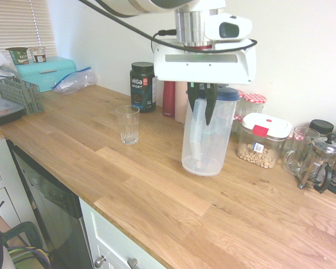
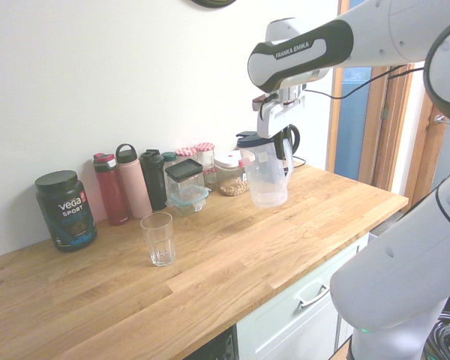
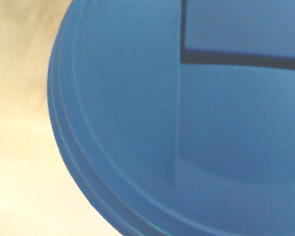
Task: Pour me some water
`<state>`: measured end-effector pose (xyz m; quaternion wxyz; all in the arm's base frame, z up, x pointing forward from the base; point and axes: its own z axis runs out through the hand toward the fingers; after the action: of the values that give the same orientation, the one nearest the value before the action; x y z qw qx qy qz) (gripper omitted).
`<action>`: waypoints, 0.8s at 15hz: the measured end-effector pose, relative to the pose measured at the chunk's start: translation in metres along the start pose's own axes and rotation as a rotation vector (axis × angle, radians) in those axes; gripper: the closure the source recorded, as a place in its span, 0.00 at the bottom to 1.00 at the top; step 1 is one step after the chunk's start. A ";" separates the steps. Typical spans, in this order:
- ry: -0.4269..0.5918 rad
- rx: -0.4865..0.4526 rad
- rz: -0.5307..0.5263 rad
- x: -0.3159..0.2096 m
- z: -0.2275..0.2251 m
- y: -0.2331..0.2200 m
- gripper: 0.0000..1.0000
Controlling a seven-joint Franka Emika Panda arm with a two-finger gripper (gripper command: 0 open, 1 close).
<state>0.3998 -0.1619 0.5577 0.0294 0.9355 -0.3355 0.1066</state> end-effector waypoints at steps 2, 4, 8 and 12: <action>0.047 0.034 0.105 0.010 0.015 -0.003 1.00; 0.103 0.062 0.205 0.012 0.029 -0.006 1.00; 0.217 0.083 0.396 0.002 0.056 -0.004 1.00; 0.251 0.032 0.514 -0.009 0.077 0.002 1.00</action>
<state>0.4057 -0.1677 0.4811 0.0281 0.7997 -0.5535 0.2307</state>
